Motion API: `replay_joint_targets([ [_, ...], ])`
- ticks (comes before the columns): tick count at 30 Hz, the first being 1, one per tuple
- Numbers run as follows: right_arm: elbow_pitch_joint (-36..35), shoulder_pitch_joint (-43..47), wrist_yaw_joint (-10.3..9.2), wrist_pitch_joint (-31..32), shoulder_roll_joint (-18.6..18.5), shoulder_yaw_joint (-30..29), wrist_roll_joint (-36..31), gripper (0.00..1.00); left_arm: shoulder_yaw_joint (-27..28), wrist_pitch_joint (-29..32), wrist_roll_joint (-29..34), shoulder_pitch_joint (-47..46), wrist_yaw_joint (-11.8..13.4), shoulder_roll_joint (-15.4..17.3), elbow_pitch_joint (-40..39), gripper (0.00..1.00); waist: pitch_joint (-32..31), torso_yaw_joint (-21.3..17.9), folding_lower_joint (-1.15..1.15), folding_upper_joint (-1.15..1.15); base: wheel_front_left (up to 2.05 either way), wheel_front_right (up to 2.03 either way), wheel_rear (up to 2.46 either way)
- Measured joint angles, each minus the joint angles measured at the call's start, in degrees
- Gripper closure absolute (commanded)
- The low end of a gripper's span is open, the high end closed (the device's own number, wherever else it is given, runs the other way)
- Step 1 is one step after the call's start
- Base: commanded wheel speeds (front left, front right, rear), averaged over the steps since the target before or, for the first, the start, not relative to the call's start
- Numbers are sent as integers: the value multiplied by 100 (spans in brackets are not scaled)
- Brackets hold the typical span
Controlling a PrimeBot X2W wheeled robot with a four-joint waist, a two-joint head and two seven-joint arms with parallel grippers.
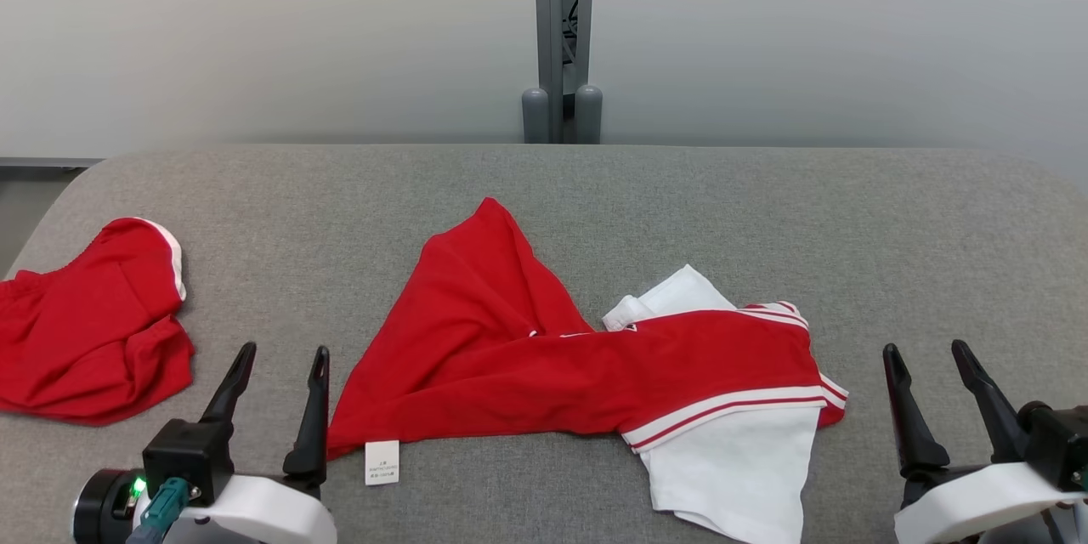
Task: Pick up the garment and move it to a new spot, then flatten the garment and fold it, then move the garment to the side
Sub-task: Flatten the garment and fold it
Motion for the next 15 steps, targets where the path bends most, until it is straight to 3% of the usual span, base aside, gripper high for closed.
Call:
replay_joint_targets([
  [15, -22, 68, 0, 7, 9, 29, 32, 0, 47, -110, -85, 38, 7, 40, 283, 0, -26, 34, 0, 0, 0, 0, 0],
])
